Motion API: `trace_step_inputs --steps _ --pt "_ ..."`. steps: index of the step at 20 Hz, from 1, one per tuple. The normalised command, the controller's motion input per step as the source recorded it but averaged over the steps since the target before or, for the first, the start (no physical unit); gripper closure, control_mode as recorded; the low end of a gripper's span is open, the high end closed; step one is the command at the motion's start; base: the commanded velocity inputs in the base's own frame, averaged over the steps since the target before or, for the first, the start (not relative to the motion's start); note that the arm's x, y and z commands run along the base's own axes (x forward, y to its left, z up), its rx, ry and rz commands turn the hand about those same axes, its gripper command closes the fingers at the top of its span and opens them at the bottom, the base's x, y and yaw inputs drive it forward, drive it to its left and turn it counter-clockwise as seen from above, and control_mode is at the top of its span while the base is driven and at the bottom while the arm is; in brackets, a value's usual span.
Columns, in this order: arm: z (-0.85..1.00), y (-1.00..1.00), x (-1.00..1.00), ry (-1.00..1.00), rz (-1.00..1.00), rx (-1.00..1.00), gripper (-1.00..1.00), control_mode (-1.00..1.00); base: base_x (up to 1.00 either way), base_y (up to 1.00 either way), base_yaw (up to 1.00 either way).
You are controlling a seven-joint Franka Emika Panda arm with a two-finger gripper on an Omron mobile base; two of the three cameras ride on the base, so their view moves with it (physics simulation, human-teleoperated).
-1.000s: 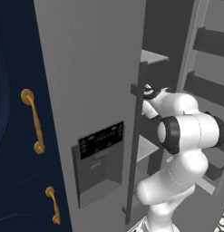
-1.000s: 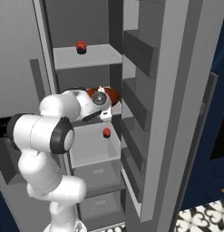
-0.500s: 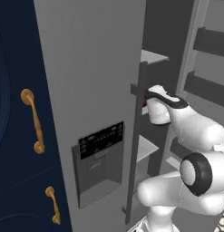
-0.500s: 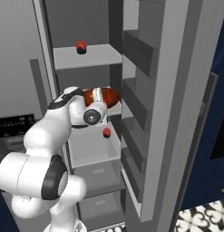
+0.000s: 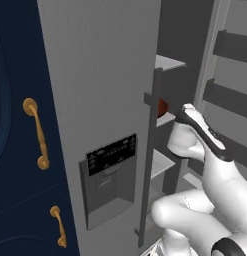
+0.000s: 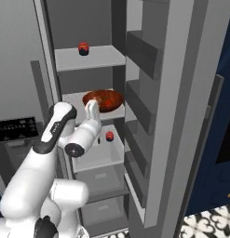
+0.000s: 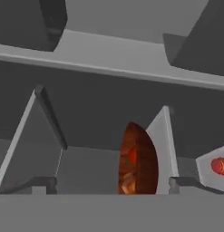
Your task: Pick the chicken drumstick and tomato from their plates and place them in the bowl. Then put the bowl in the fridge.
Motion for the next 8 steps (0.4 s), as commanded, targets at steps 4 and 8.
trace_step_inputs --steps 4,8 --pt "0.96 -0.23 -0.94 -0.06 -0.13 0.08 -1.00 -1.00 0.00 0.00 0.00" --pt "1.00 -0.34 -1.00 -0.19 -0.04 -0.19 -1.00 -1.00 0.00 0.00 0.00"
